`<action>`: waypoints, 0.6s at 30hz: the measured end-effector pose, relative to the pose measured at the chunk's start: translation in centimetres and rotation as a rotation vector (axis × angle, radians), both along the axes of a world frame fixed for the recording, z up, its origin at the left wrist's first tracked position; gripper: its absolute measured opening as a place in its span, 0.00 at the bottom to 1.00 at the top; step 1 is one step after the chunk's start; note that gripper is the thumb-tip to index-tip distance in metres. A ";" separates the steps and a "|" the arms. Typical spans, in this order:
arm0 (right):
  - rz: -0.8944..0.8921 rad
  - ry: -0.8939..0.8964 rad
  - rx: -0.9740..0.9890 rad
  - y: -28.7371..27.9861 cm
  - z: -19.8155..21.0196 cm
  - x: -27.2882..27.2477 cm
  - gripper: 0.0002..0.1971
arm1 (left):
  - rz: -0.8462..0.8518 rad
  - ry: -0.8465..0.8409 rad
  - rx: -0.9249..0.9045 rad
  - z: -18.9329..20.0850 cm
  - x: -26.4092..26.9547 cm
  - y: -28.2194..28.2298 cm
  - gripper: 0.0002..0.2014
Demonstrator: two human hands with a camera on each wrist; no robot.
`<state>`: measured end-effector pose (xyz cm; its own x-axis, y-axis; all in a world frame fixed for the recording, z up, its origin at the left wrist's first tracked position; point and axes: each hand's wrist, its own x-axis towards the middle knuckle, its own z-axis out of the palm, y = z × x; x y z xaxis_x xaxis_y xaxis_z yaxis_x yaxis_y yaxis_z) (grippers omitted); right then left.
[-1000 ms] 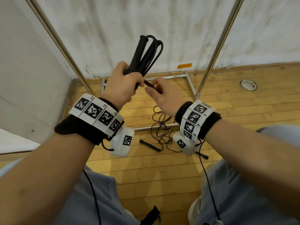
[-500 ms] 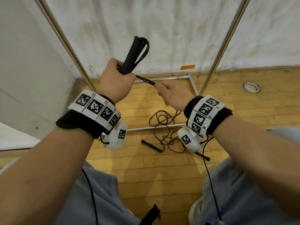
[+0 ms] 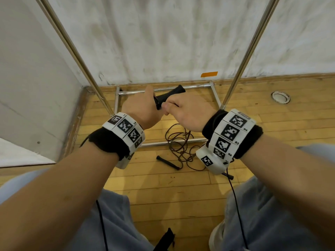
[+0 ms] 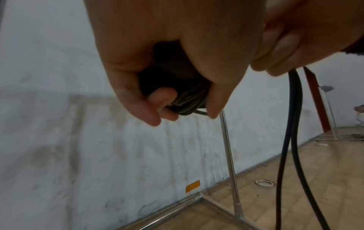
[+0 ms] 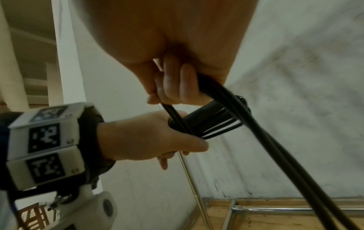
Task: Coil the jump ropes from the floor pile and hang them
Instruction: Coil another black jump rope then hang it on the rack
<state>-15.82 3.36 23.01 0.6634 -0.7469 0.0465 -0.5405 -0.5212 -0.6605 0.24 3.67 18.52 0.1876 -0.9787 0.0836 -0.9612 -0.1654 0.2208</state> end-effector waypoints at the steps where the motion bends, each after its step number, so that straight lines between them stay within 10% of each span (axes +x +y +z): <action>1: 0.004 0.018 -0.011 0.1 0.1 -0.1 0.17 | -0.022 -0.012 0.017 -0.2 -0.3 0.0 0.15; 18: -0.244 -0.007 -0.134 -3.9 0.8 -2.9 0.19 | -0.356 -0.110 -0.037 -1.3 -2.5 1.9 0.12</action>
<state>-18.70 -0.55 23.84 0.4642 -0.8712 0.1596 -0.6560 -0.4592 -0.5990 -2.25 5.62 17.19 -0.1763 -0.9769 0.1210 -0.9753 0.1900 0.1128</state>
